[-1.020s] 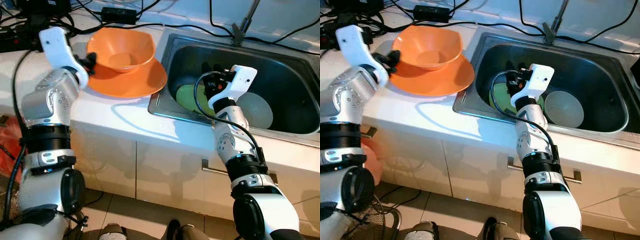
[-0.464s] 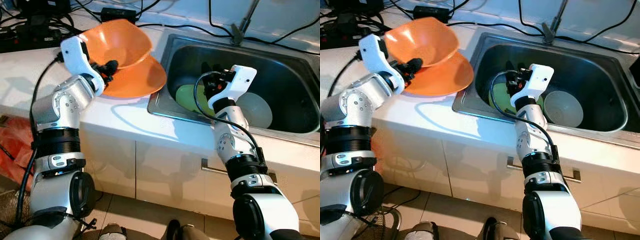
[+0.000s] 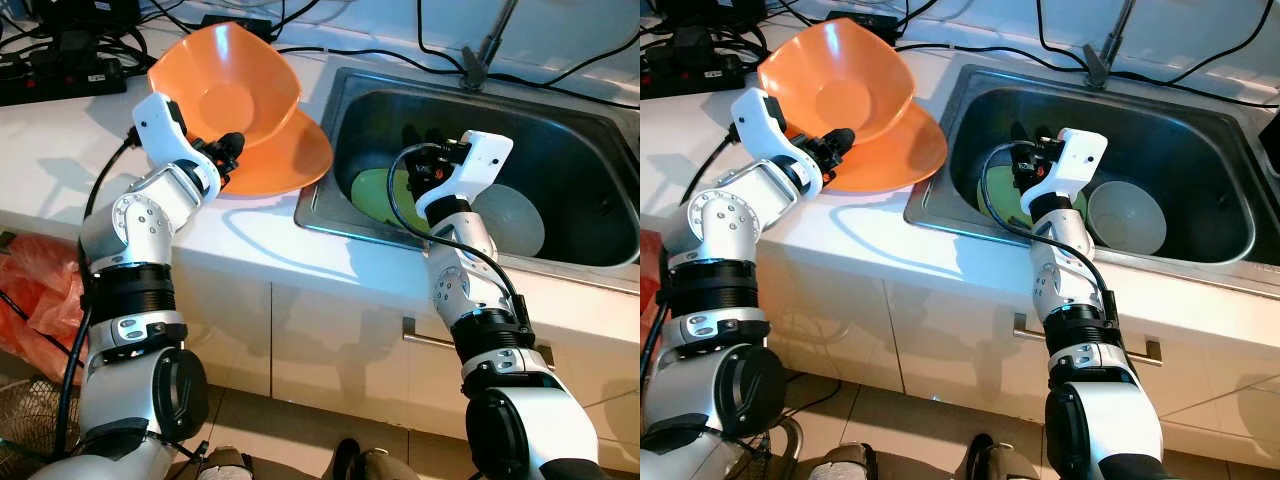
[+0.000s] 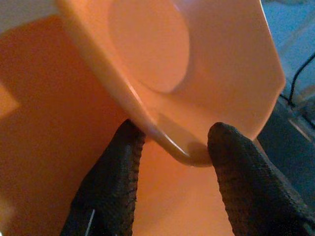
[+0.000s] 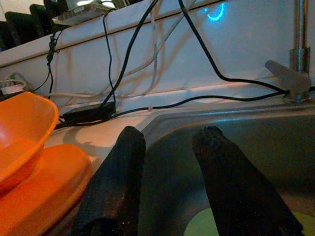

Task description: Kitchen organization

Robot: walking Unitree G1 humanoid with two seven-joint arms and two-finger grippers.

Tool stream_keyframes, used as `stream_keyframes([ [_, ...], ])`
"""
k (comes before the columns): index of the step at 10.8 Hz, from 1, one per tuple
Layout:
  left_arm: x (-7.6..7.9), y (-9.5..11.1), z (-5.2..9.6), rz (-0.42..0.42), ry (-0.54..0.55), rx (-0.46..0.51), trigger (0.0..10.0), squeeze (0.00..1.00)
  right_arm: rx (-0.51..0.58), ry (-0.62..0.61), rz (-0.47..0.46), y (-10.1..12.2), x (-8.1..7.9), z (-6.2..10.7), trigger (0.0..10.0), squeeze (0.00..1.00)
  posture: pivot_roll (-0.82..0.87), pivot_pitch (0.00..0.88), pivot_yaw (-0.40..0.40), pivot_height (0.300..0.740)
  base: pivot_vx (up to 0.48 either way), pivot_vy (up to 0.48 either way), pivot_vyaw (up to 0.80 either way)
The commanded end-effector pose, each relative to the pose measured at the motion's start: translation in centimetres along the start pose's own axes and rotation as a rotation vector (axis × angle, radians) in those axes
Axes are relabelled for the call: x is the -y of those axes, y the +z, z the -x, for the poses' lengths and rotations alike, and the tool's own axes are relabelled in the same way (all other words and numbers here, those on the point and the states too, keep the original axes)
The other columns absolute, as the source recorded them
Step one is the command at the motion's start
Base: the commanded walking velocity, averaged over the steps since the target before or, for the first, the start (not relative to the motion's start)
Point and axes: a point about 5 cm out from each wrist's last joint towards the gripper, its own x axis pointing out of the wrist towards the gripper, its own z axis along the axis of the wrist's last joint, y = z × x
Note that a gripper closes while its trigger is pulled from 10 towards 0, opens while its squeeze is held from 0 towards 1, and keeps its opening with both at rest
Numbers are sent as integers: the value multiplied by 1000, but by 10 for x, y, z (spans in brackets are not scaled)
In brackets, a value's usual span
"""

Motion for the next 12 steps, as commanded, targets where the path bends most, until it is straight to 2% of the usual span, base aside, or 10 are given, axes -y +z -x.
stream_keyframes([
  [1, -4, -6, -2, 22, 35, -10, 5569, 0, 0, 1, 8, 1, 3, 2, 10000, 0, 91, 126, -56, 740, 0, 0, 0],
  [2, -6, -5, -3, 51, 63, 11, 10000, 0, -1, 1, 8, 1, 3, 2, 10000, 0, 91, 129, -56, 740, 0, 0, 0],
  [3, -6, -4, -4, 72, 76, 30, 10000, 0, -1, 2, 7, 1, 3, 2, 10000, 0, 90, 129, -58, 740, 0, 0, 0],
  [4, -6, -1, -5, 104, 100, 67, 1961, 0, -4, 3, 7, 1, 3, 2, 10000, 0, 89, 129, -59, 740, 0, 0, 0],
  [5, -6, -1, -6, 110, 101, 69, 0, 0, -5, 3, 8, 1, 3, 2, 10000, 0, 88, 129, -59, 740, 0, 0, 0],
  [8, -3, -4, -6, 110, 93, 83, 0, 0, -13, 2, 8, 0, 3, 2, 10000, 0, 91, 129, -60, 740, 0, 0, 0],
  [12, 7, 4, -4, 109, 46, 143, 0, 0, -20, 0, 4, -3, 1, 3, 10000, 0, 93, 128, -59, 740, 0, 0, 0],
])
